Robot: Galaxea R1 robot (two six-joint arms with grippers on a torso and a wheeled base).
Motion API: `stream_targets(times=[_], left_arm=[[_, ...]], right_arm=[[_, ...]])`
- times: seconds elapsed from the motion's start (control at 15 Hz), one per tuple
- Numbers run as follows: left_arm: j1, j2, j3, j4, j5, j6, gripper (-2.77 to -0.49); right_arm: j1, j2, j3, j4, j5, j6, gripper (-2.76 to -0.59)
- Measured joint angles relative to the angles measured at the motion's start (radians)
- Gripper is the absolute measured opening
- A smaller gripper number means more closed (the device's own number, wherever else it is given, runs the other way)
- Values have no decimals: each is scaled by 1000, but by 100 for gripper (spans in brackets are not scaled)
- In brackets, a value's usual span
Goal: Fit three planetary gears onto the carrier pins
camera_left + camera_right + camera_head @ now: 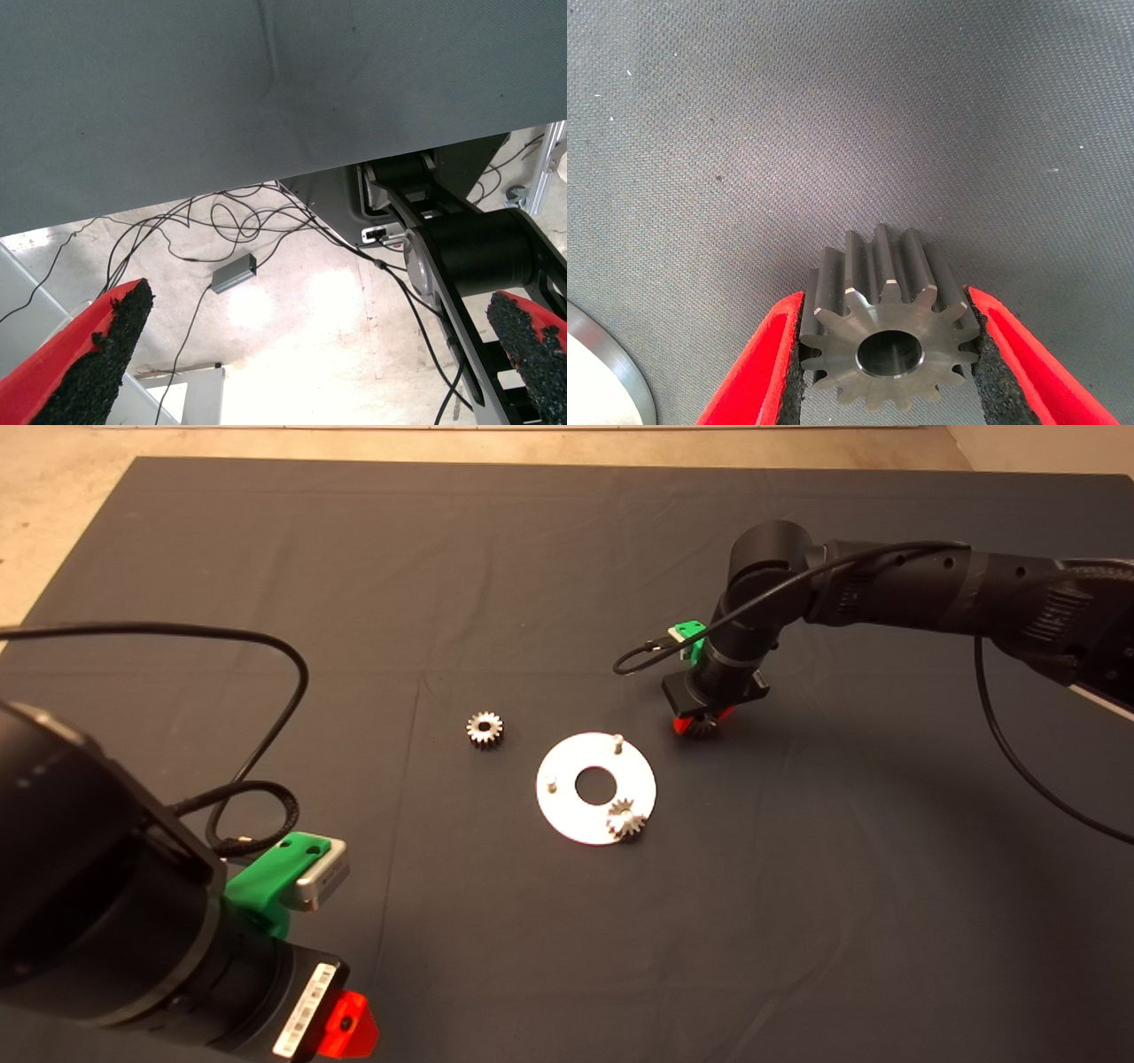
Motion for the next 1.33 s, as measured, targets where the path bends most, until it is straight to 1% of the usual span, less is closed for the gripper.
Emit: stream_targets(times=[0.2,0.53,0.67,0.87,1.0,1.07,1.13,1.2,1.27,1.33], left_arm=[[0,0,0,0,0,0,-51],[0,0,0,0,0,0,-51],[0,0,0,0,0,0,-51],[0,0,0,0,0,0,-51],[0,0,0,0,0,0,-51],[0,0,0,0,0,0,-51],[0,0,0,0,0,0,-51],[0,0,0,0,0,0,-51],[0,0,0,0,0,0,-51],[0,0,0,0,0,0,-51]], right_arm=[[0,0,0,1,0,19,-222],[0,0,0,2,0,27,-224],[0,0,0,12,0,43,-226],[1,6,-1,19,-3,50,-228],[1,6,-1,35,-2,52,-228],[2,6,-1,48,-2,52,-228],[3,6,0,64,2,52,-228],[3,6,0,75,14,52,-228],[6,6,2,88,32,52,-228],[13,6,6,99,42,52,-228]])
